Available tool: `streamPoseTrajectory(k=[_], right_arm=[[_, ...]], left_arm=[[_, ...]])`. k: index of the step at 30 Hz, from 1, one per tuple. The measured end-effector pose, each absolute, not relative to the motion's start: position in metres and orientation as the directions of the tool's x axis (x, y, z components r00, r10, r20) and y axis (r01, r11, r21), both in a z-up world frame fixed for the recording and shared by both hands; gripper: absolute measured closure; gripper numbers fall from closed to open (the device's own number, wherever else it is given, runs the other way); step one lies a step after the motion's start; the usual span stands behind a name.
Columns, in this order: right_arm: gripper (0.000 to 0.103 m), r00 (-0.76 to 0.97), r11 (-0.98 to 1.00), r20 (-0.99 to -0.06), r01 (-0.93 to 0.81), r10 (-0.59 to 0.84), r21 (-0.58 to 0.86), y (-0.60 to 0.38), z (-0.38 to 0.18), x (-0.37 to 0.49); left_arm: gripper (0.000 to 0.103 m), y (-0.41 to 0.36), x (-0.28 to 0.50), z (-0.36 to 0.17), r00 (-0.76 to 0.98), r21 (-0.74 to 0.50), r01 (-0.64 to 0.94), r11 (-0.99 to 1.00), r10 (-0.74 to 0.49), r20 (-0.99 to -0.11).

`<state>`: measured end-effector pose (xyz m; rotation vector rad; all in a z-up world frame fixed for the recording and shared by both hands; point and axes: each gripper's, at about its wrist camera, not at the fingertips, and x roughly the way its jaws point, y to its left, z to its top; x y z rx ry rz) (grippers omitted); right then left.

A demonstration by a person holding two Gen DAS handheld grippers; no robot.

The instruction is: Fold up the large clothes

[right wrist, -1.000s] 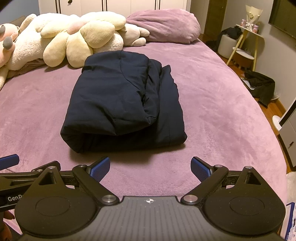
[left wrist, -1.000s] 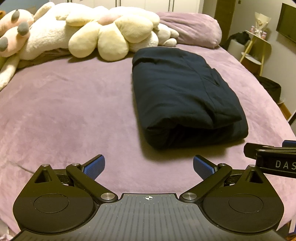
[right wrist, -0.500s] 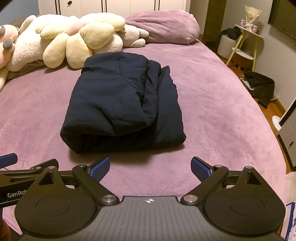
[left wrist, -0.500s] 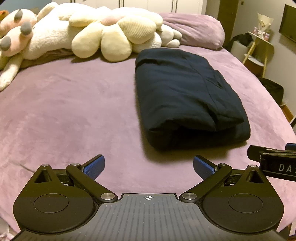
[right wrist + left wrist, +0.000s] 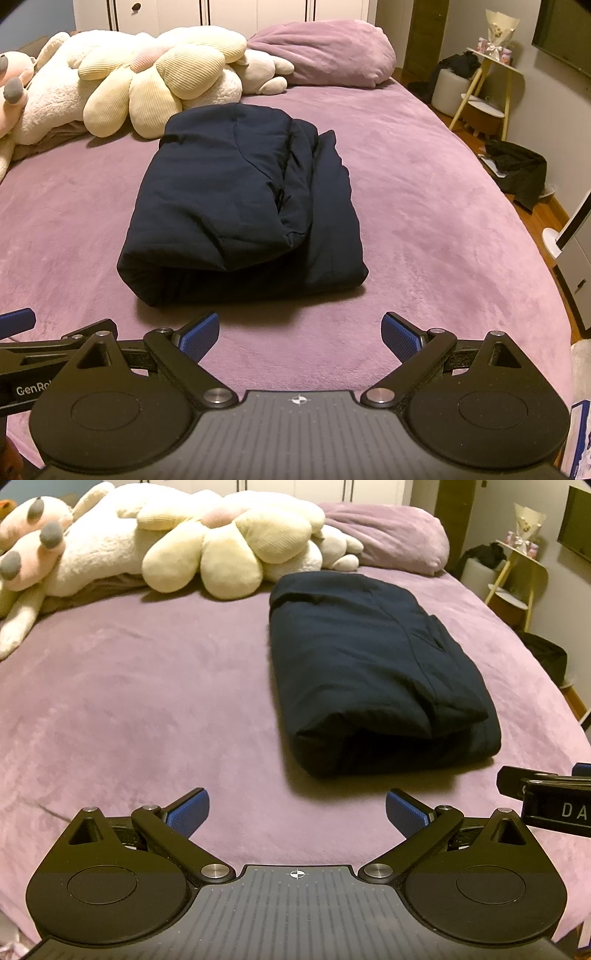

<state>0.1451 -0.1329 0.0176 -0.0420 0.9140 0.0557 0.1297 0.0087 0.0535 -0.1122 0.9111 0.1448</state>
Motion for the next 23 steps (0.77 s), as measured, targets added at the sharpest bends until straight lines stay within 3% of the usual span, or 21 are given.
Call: streamPoseTrajectory(k=[23], right_arm=[[0.007,0.614,0.999,-0.789,-0.052,0.022,-0.013,-0.1324,0.0170,0.1434]], left_arm=[[0.000,0.0041,0.1279,0.0532,0.607,-0.018,-0.158,0.987,0.083,-0.790]])
